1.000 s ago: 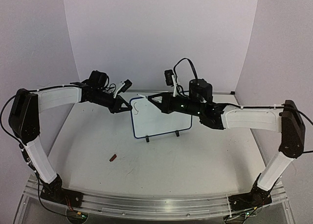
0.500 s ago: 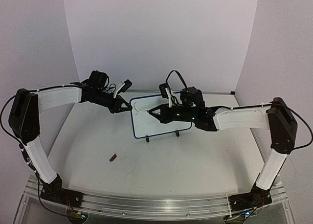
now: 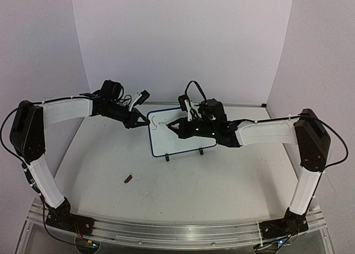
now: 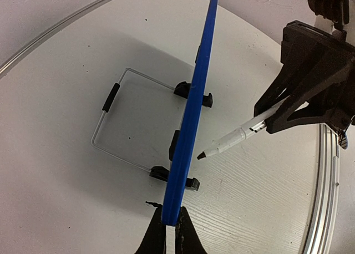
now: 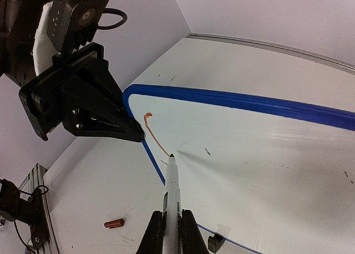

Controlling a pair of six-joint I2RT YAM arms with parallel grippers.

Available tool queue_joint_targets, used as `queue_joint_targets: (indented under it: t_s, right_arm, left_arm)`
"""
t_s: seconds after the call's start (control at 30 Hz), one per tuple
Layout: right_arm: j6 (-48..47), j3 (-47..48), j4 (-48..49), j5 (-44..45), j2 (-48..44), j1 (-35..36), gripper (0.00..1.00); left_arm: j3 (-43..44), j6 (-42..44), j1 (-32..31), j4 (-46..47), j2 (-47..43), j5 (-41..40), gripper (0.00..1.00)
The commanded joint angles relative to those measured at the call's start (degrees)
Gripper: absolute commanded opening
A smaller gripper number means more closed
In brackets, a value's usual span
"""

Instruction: Write a sentence on the whiteboard

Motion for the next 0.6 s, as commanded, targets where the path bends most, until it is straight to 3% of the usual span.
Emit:
queue_joint_targets:
  t_s: [0.0,0.57]
  right_arm:
    - [-0.69,2.96,1.72,0.81,1.71,-0.11,0.00]
    - [0.73,0.23,4.35,6.44,0.38,-0.04,0.00]
  left_arm:
    - [0.98,1.23,-0.56,-2.00,0.97,-1.37,0.00]
    - [1.00,1.28,-0.73,-2.11,0.98,-1.47,0.00]
